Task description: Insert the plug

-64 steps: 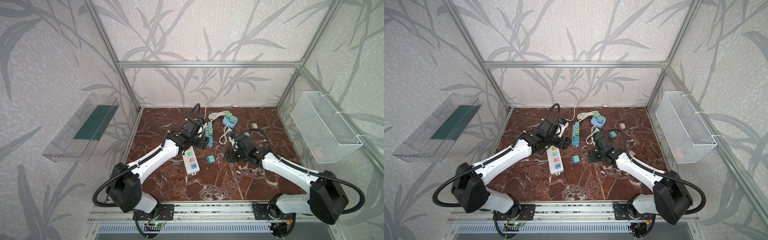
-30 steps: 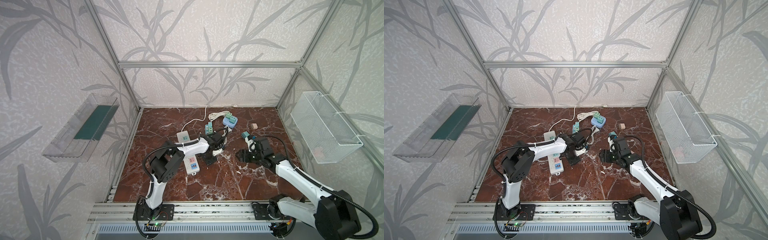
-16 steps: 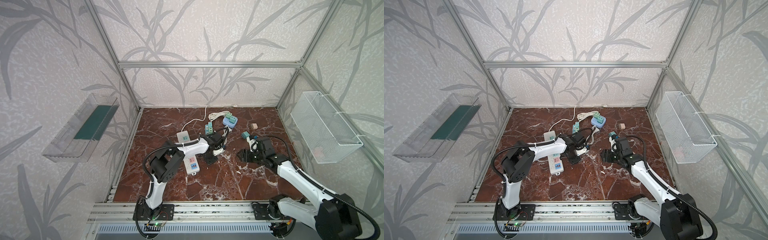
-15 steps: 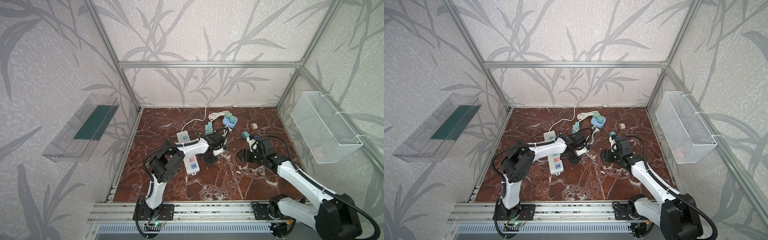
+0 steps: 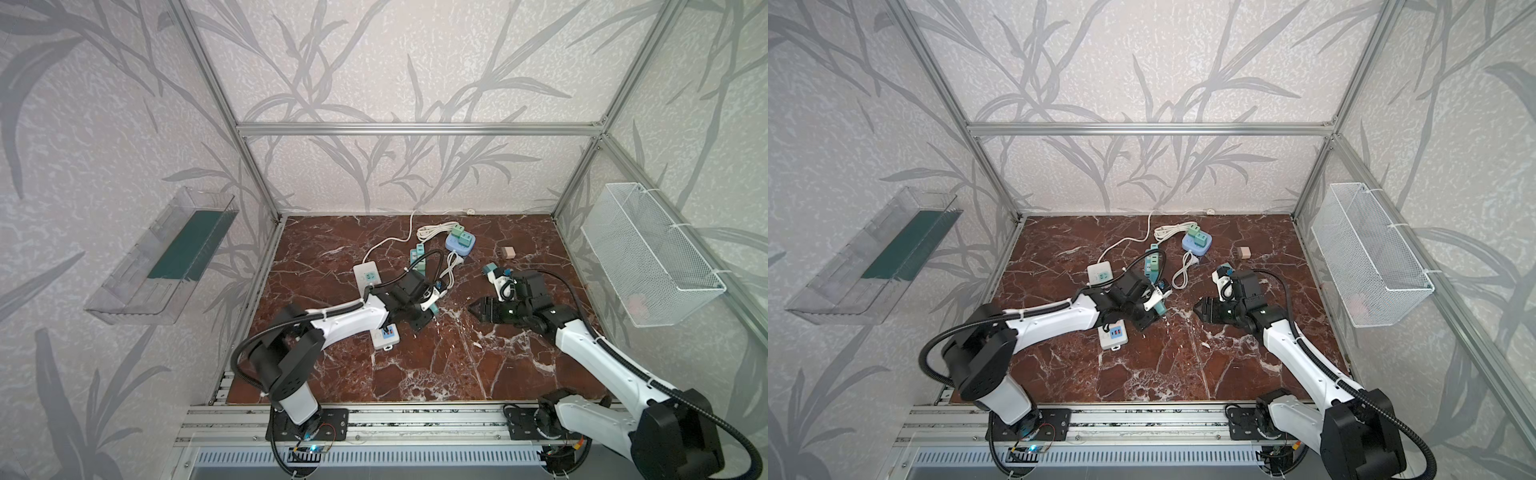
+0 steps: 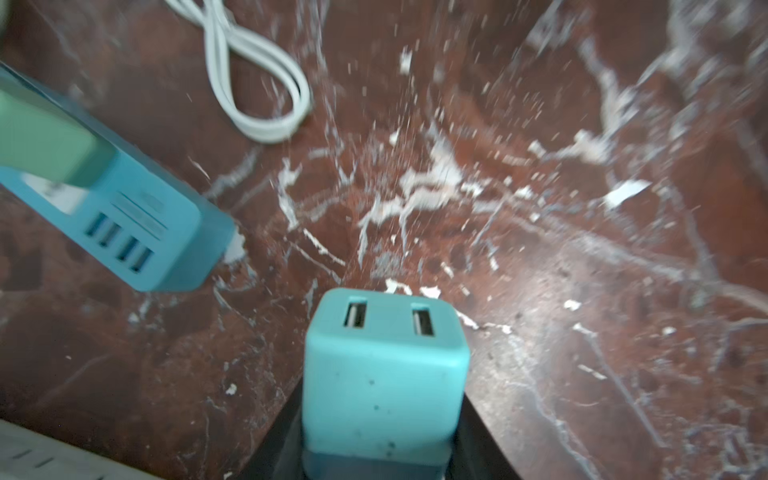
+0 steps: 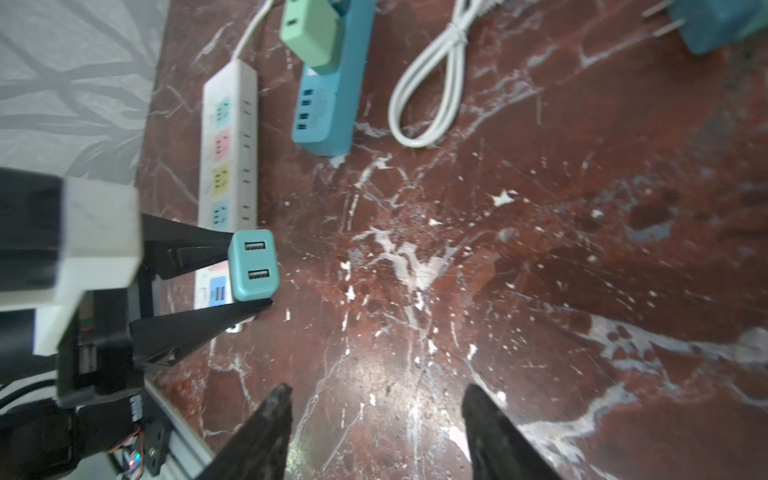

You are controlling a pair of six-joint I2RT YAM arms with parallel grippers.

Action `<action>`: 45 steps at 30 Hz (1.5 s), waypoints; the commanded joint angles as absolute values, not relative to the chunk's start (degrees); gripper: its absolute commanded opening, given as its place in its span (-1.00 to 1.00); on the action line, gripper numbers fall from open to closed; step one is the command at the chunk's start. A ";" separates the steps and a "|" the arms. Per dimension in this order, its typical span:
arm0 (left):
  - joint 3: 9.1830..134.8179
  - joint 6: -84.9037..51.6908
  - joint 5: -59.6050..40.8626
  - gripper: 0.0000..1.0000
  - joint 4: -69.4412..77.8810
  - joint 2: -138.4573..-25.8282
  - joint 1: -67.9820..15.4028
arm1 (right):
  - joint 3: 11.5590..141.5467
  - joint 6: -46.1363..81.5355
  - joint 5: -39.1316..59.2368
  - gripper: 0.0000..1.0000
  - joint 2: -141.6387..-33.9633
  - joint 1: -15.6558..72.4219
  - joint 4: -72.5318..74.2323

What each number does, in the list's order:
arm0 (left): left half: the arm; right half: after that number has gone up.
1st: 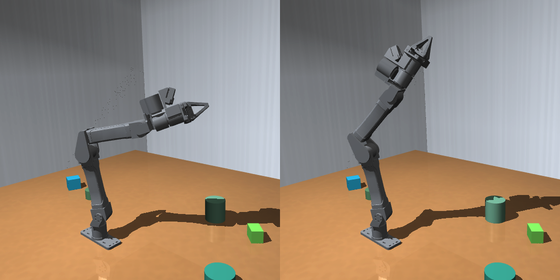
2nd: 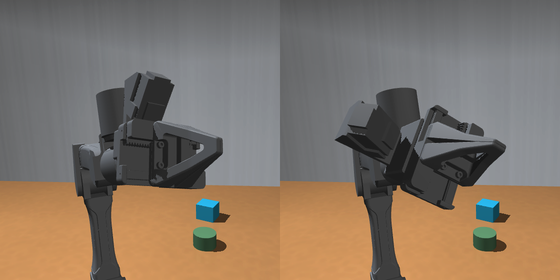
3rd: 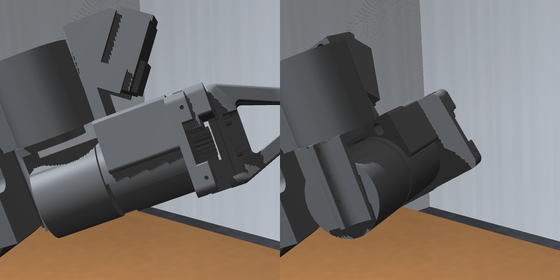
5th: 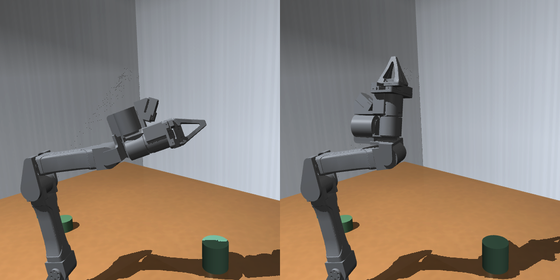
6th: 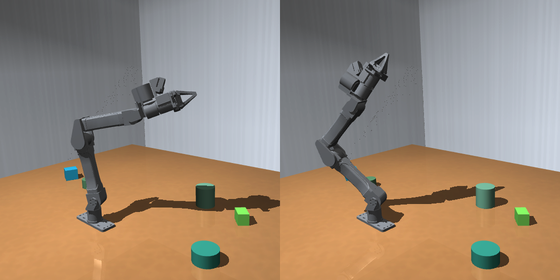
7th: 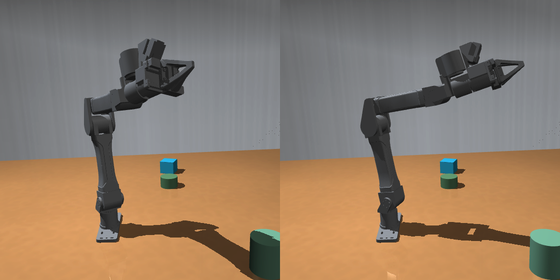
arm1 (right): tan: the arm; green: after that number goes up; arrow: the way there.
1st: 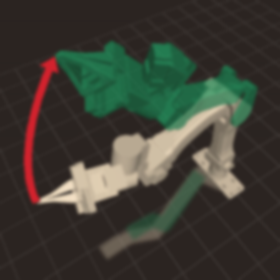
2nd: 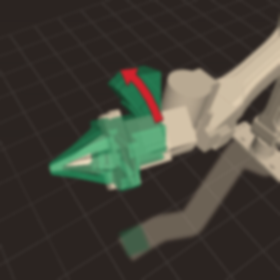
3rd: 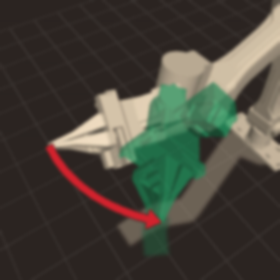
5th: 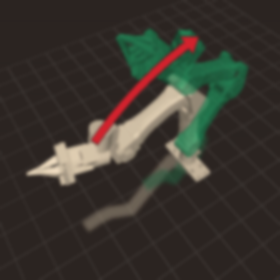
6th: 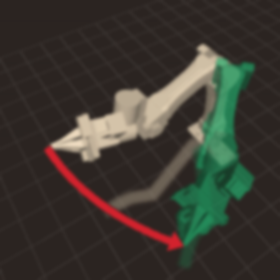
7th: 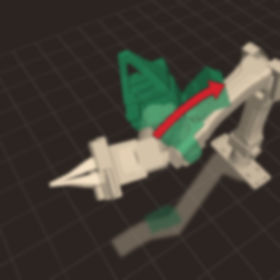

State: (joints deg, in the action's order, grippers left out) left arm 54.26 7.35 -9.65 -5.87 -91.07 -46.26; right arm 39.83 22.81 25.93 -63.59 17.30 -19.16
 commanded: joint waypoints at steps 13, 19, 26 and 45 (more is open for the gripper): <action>41.86 8.43 -14.98 -0.69 25.78 -83.61 -48.60 | 55.57 17.40 30.13 0.11 -70.87 26.59 -26.13; 42.04 9.39 -15.13 -0.69 24.44 -83.23 -49.13 | 56.51 17.14 29.31 0.10 -73.49 28.74 -26.11; 42.19 9.66 -15.26 -0.69 24.00 -82.97 -49.36 | 56.33 17.66 29.09 -0.02 -75.84 28.92 -24.64; 42.74 9.62 -12.56 -0.28 22.84 -83.25 -49.66 | 54.99 20.48 31.58 -0.70 -76.41 28.91 -20.52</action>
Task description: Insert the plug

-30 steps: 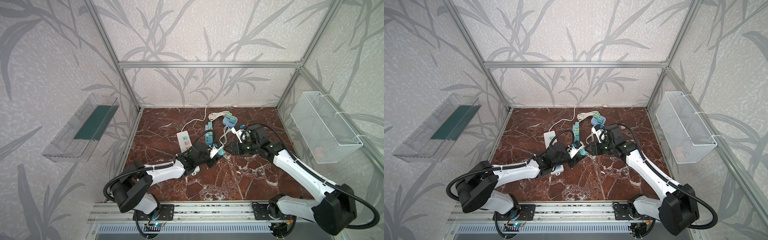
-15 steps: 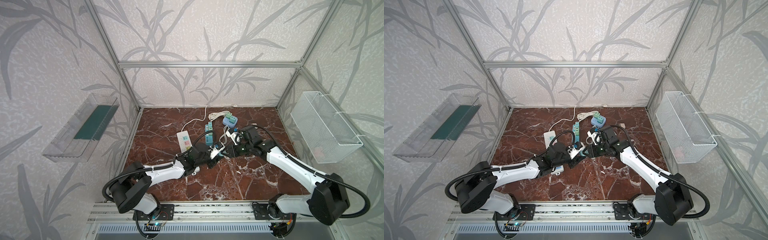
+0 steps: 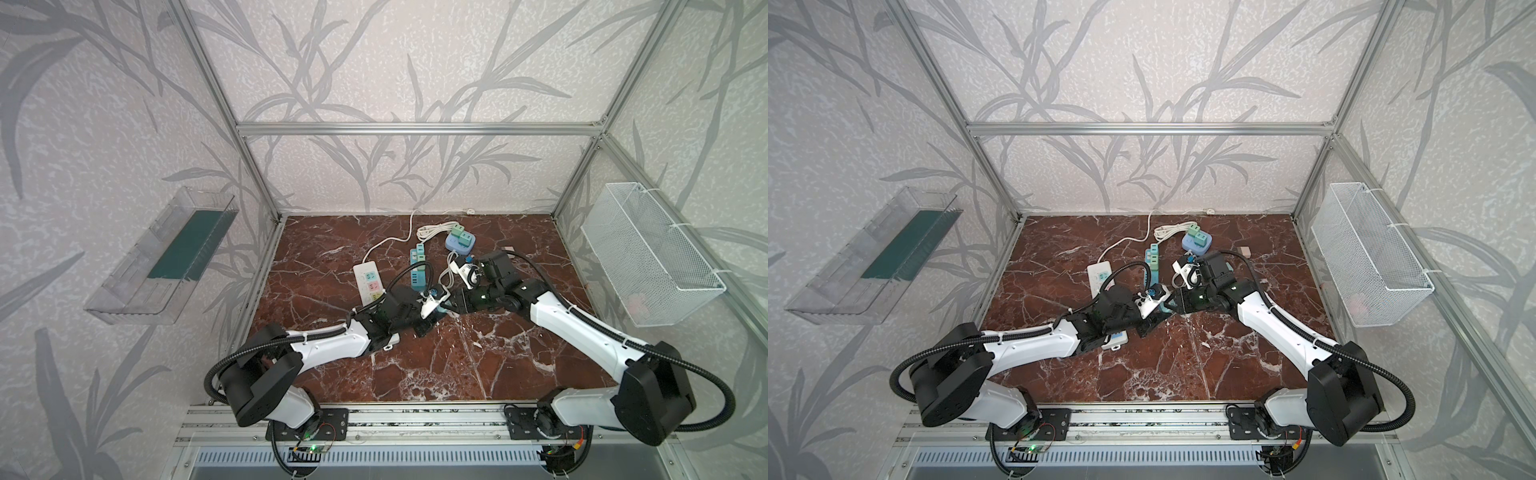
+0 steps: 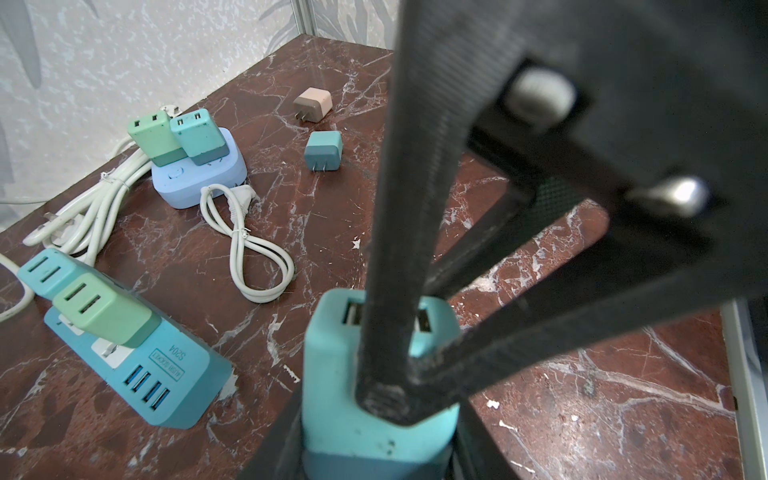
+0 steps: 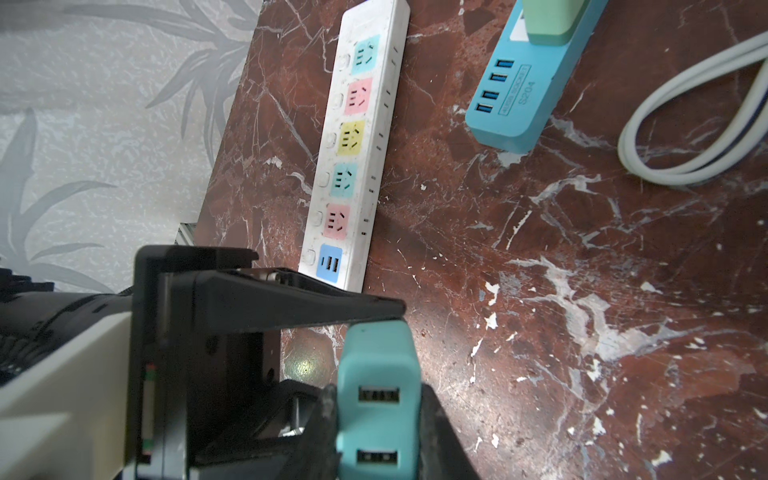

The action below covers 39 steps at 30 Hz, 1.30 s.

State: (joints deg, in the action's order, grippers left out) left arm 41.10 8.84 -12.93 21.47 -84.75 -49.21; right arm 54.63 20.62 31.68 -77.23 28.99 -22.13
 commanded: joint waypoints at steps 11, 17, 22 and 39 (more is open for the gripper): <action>43.59 7.32 -5.45 0.28 20.82 -79.03 -49.75 | 55.20 20.39 24.17 -0.90 -71.58 28.76 -21.00; 41.64 5.14 1.06 0.43 22.79 -75.47 -49.66 | 56.03 19.70 20.74 -0.96 -70.23 28.80 -21.52; 42.43 0.28 19.49 0.70 21.98 -73.47 -47.91 | 55.46 19.43 17.39 -0.98 -69.92 28.78 -21.15; 77.63 -25.38 0.04 0.64 -18.85 -106.23 -13.10 | 54.58 19.75 16.39 -1.00 -68.18 28.83 -21.48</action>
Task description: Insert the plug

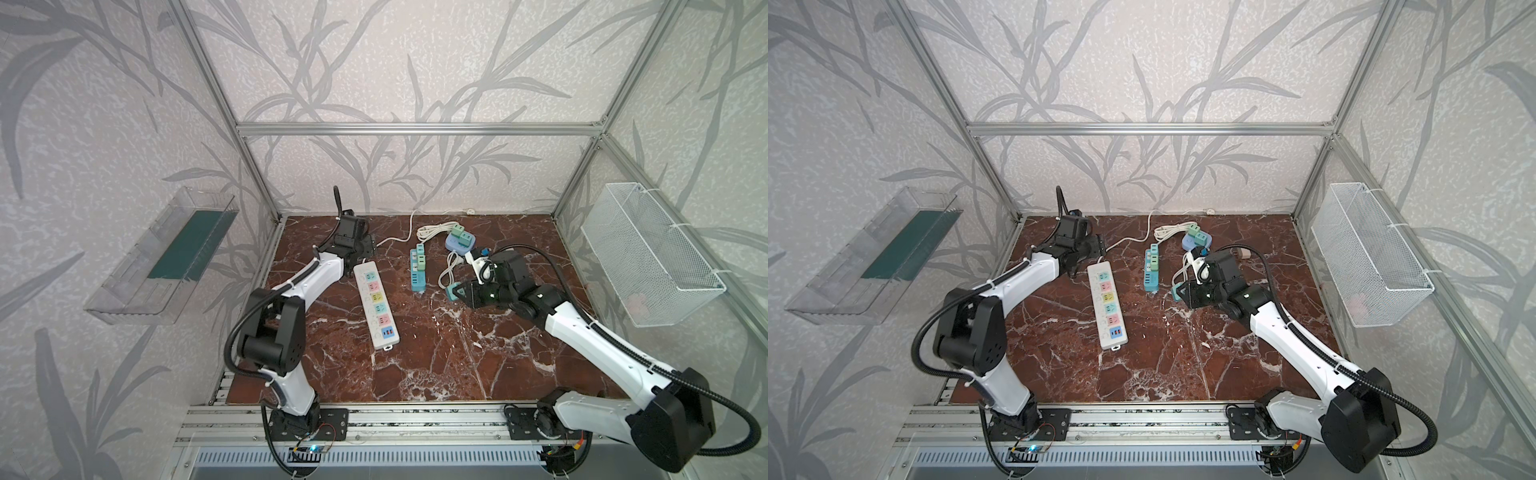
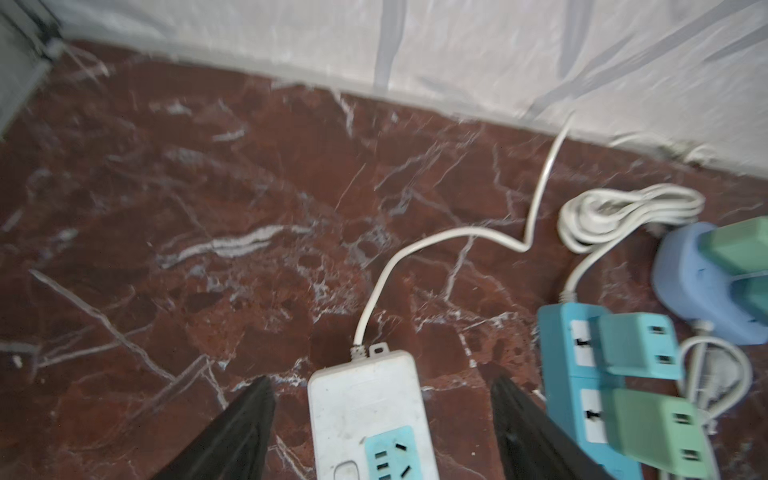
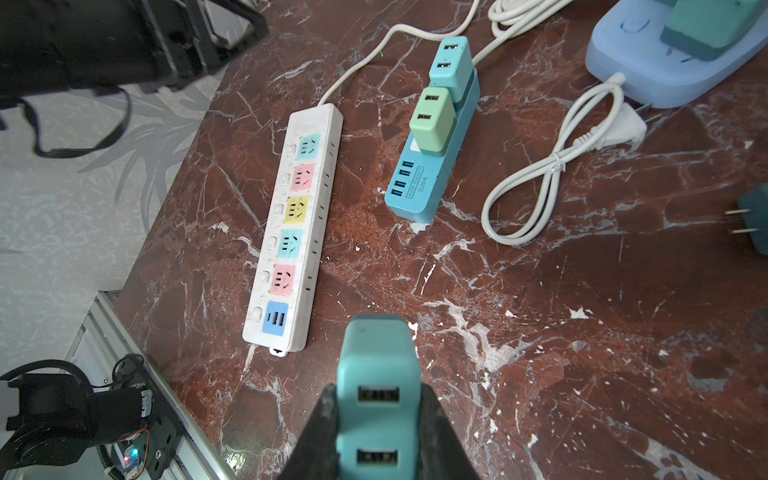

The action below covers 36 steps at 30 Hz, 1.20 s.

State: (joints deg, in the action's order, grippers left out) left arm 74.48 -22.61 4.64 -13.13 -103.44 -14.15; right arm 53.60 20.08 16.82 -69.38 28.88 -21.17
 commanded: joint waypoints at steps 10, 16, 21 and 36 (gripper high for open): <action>83.81 -20.97 -14.33 0.53 -19.71 -117.14 -9.93 | 55.57 18.40 16.39 -1.00 -66.67 28.77 -24.11; 80.40 -23.17 -17.23 0.48 -17.15 -116.08 -10.11 | 54.20 18.14 15.36 -1.00 -64.98 28.83 -24.71; 72.29 -26.64 -15.84 0.47 -12.63 -111.36 -10.80 | 53.53 19.01 16.81 -1.00 -64.75 28.76 -22.97; 52.81 -41.26 -6.71 0.43 -6.08 -93.32 -18.54 | 53.88 21.62 14.70 -1.00 -67.03 32.63 -20.80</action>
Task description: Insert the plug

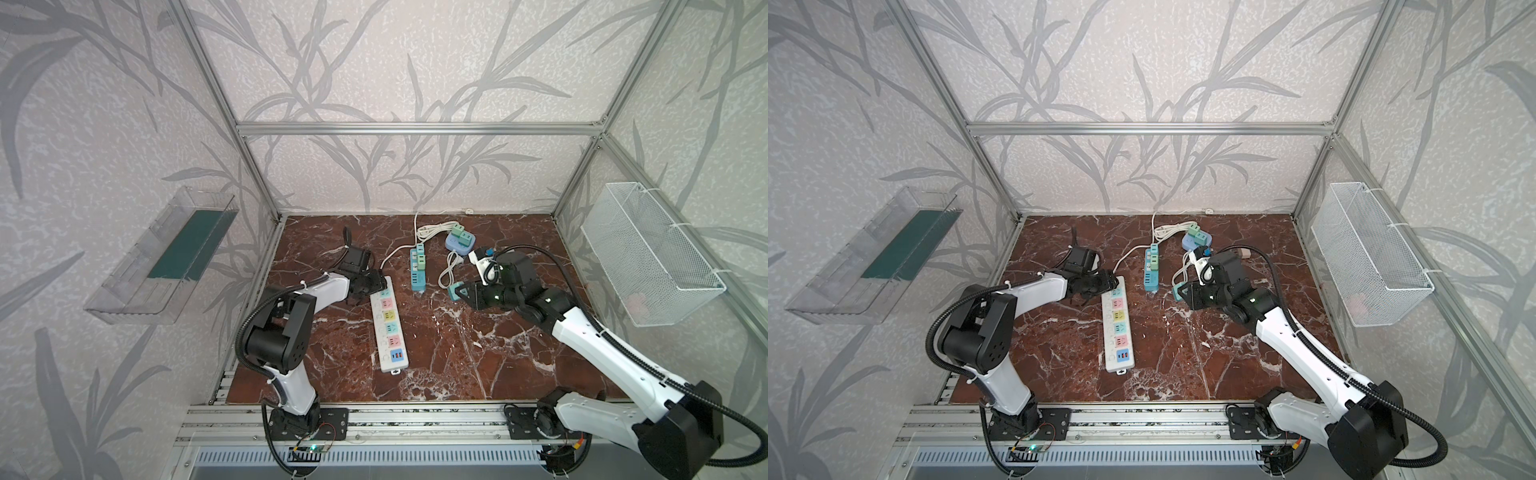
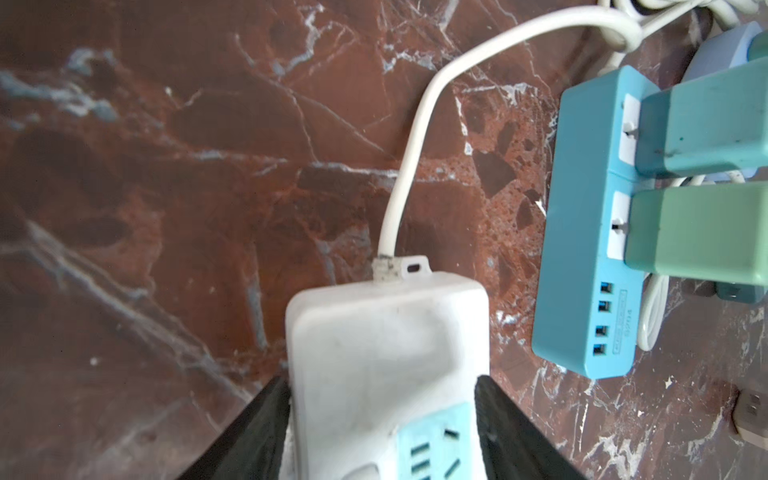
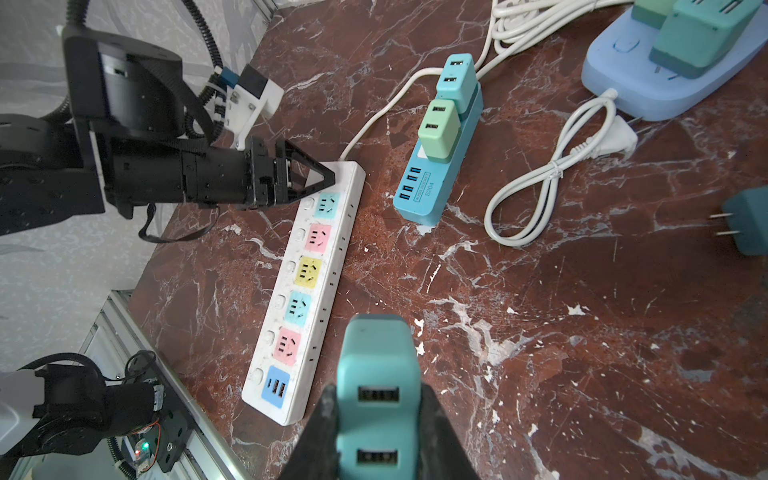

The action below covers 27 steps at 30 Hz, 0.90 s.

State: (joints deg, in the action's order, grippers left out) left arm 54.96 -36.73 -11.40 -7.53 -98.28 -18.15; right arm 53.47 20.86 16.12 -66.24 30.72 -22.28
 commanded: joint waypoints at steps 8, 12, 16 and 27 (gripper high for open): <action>41.29 -45.62 -13.72 0.58 -10.70 -79.65 -20.77 | 57.24 20.85 8.58 -1.00 -71.10 36.65 -21.44; 34.19 -49.64 -17.81 0.56 -9.31 -75.71 -24.70 | 58.91 19.95 7.80 -1.00 -71.00 36.49 -22.80; 30.27 -55.13 -14.67 0.62 -9.30 -69.47 -30.97 | 59.59 20.56 7.65 -1.00 -71.19 36.54 -23.14; 27.43 -61.68 -13.97 0.67 7.00 -71.30 -39.01 | 60.72 21.76 5.09 -1.00 -72.98 36.54 -23.27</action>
State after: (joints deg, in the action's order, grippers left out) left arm 28.29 -58.61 -13.04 0.64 -69.28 -38.48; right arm 58.35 21.23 6.28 -72.71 36.49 -22.76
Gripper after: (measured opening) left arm 0.834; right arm 0.271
